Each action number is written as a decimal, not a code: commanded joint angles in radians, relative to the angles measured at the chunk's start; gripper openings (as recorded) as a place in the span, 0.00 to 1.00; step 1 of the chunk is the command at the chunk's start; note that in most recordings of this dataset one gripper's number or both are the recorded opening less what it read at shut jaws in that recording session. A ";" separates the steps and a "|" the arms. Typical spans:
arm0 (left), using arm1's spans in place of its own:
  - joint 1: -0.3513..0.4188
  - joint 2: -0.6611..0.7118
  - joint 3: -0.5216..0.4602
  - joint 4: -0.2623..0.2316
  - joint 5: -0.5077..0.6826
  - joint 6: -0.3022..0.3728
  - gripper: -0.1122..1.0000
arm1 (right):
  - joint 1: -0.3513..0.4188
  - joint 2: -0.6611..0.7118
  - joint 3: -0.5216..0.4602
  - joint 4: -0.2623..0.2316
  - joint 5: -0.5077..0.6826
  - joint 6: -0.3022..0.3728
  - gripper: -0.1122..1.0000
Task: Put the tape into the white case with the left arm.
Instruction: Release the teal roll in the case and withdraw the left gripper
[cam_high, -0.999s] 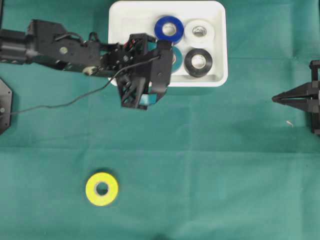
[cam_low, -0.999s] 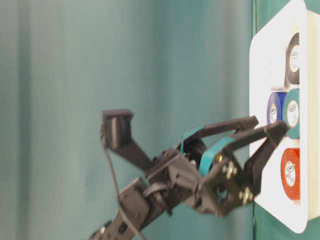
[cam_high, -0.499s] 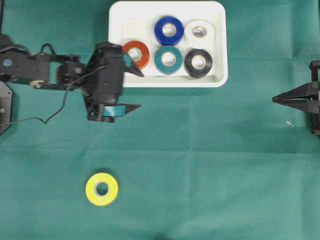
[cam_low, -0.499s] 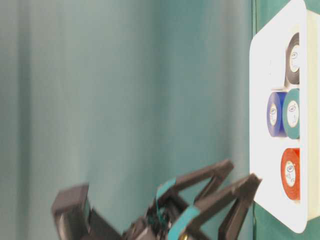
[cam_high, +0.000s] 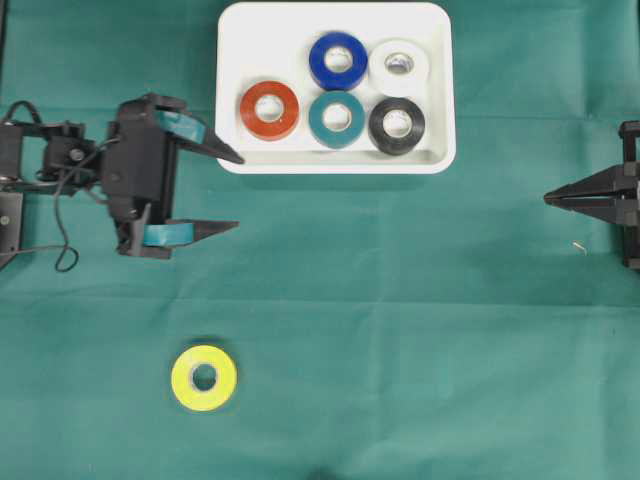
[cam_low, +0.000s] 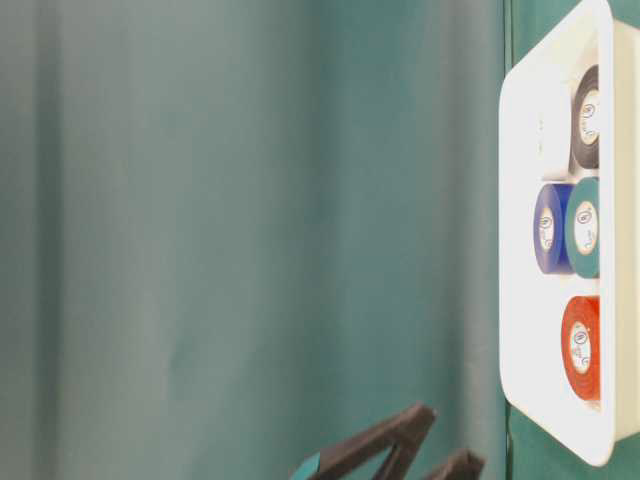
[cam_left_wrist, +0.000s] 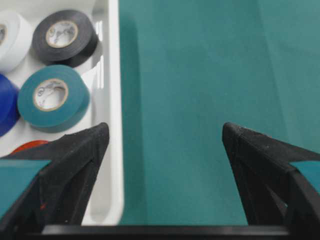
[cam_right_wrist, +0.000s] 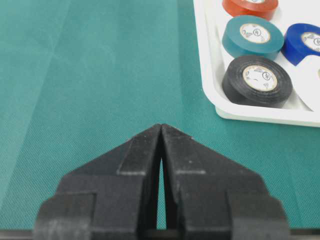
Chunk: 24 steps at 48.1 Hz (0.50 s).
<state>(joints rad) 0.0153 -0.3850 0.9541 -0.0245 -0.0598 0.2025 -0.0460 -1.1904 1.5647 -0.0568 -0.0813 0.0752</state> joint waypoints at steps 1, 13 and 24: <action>-0.008 -0.055 0.018 -0.002 -0.020 -0.002 1.00 | -0.002 0.006 -0.011 -0.002 -0.009 0.000 0.02; -0.011 -0.141 0.089 -0.003 -0.060 -0.005 1.00 | -0.002 0.008 -0.011 -0.002 -0.011 0.000 0.02; -0.034 -0.141 0.098 -0.003 -0.058 -0.026 1.00 | -0.002 0.006 -0.011 -0.002 -0.011 0.000 0.02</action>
<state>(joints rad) -0.0046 -0.5231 1.0615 -0.0261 -0.1089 0.1825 -0.0445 -1.1904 1.5647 -0.0568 -0.0813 0.0752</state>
